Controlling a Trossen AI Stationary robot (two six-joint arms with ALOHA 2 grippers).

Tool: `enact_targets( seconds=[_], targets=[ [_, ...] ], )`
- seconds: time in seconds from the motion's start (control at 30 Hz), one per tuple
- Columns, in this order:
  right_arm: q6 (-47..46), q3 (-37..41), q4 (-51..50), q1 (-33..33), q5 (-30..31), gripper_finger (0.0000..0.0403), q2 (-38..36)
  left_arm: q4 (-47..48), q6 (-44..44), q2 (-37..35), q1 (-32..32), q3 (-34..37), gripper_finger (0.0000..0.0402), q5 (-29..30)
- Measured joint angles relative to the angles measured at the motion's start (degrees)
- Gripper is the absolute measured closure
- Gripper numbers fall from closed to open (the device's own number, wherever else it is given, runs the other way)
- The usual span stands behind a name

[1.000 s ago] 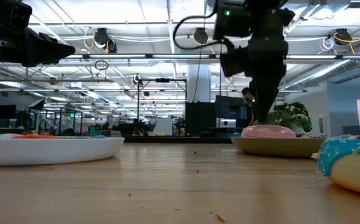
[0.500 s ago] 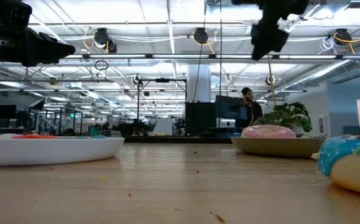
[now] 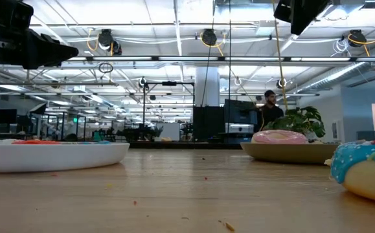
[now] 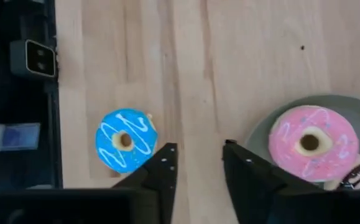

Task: Pick & Place donuts
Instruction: Put the big blue donut on the gray plate

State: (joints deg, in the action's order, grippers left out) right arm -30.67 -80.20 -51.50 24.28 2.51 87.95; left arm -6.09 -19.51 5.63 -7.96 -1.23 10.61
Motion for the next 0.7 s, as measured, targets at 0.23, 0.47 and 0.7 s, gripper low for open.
enact_targets(
  seconds=[0.23,0.47,0.7],
  targets=[
    [-2.0,0.0,-0.2,0.0,-2.1,0.0361,-0.5,0.4,0.5,0.0,0.0,0.0,0.0376,0.0],
    [-1.2,0.0,-1.7,-0.2,-3.8,0.0393,-0.1,0.4,0.5,0.0,0.0,0.0,0.0376,0.0],
    [-7.3,0.0,5.6,-0.3,-0.7,0.0398,0.0,0.4,0.5,0.0,0.0,0.0,0.0376,0.0]
  ],
)
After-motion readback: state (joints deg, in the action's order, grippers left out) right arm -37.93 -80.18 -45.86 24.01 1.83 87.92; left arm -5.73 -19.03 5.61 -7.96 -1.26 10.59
